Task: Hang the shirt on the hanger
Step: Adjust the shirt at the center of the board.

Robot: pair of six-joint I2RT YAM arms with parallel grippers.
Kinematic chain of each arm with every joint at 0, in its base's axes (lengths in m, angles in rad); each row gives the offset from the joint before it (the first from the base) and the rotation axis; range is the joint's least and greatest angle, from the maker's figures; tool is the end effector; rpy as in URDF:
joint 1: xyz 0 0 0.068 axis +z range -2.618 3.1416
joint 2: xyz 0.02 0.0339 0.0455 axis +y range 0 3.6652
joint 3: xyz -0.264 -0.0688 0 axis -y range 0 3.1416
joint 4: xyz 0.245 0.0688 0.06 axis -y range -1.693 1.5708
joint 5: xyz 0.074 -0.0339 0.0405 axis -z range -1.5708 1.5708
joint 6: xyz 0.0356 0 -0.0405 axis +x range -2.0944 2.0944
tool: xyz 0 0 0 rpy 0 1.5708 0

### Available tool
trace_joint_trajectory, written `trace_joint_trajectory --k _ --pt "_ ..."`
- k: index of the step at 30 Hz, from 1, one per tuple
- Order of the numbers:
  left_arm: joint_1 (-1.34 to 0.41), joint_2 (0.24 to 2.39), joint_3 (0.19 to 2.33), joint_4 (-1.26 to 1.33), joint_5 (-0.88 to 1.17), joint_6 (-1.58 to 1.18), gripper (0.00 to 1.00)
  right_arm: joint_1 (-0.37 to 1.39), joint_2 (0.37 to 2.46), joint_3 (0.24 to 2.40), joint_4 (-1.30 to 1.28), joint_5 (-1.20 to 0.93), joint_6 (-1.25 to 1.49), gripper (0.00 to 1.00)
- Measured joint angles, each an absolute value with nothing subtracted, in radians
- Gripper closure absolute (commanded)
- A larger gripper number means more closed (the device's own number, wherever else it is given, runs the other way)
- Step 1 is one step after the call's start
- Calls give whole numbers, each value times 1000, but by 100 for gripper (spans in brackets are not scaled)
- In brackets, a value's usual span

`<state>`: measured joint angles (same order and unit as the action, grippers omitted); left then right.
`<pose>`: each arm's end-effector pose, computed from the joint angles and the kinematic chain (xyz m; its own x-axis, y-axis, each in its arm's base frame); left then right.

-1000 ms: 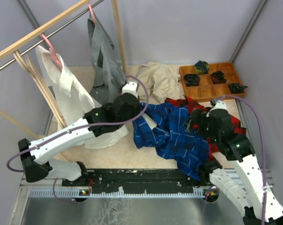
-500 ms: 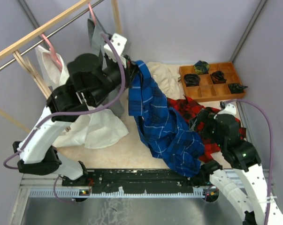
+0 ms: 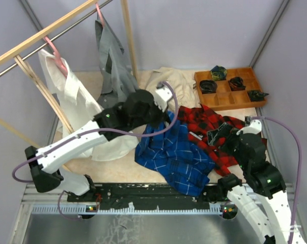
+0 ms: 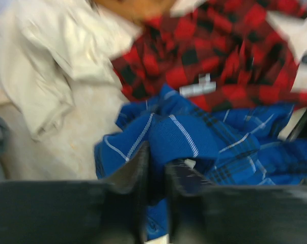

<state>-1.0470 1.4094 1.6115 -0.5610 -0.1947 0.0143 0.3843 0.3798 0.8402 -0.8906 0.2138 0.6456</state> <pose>0.1598 -0.2629 0.4438 -0.1648 0.3134 -0.9352 0.7614 0.6432 0.0813 0.0645 0.0179 0.3286 -0.4217 0.4637 -0.7792 0.0828 0.8754 0.4762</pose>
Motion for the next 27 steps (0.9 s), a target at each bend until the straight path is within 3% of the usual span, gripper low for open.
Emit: trace_joint_trajectory --k 1,7,13,27 --pt "-1047 1411 1540 -548 -172 -7 59 384 376 835 -882 208 640 1" --pt "-1046 1414 1372 -533 -133 -106 28 384 374 817 -822 130 595 1" --pt "-1036 1284 1341 -501 -192 -170 12 384 424 805 -771 64 550 1" --pt "-1031 989 1079 -521 -263 -367 11 446 686 770 -522 -71 375 3"
